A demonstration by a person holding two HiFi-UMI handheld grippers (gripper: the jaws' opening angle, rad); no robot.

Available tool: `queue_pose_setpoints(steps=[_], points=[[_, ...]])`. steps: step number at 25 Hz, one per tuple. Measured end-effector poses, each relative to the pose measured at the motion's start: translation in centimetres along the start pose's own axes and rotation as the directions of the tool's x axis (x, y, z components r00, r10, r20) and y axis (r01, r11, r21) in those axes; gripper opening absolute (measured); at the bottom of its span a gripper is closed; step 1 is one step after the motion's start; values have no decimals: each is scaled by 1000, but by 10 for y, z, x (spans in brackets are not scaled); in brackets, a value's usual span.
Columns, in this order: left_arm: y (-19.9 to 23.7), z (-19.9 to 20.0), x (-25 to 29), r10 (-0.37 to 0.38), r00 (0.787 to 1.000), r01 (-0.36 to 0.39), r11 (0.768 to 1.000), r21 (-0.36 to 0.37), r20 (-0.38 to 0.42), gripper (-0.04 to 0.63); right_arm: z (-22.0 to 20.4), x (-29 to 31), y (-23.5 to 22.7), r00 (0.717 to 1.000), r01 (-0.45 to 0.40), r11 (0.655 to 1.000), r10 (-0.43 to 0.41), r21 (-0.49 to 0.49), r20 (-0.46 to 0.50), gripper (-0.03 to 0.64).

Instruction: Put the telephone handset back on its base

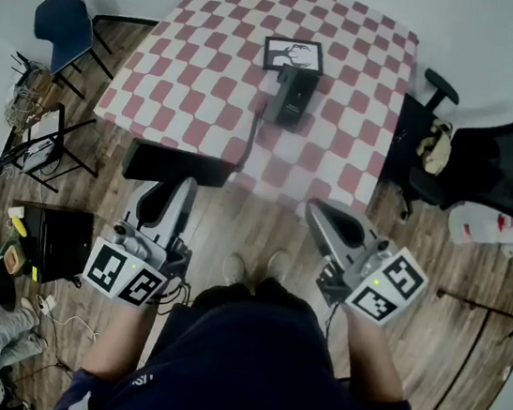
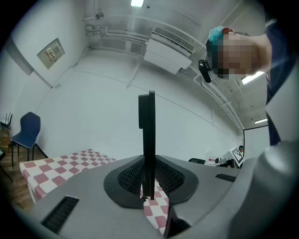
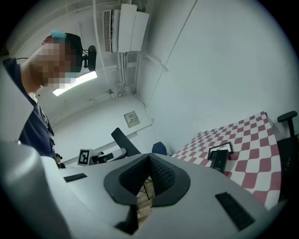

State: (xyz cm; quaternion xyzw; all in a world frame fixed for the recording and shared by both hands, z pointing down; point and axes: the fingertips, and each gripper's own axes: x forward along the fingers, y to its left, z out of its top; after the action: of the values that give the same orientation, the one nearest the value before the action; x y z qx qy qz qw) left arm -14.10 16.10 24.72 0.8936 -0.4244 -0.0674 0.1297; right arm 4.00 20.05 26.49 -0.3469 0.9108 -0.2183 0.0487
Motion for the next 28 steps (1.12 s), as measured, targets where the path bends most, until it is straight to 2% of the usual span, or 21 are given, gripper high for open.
queue_pose_setpoints(steps=[13,28], points=[[-14,-7,16,20,1000,-20,1000,8,-12,89,2,-6,-21,1000,-9,999,10,31,-18,17],[-46,-20,32,102,995,-102,994,31,0,89,3,-44,-54,997,-57,998,58,30,-56,17]])
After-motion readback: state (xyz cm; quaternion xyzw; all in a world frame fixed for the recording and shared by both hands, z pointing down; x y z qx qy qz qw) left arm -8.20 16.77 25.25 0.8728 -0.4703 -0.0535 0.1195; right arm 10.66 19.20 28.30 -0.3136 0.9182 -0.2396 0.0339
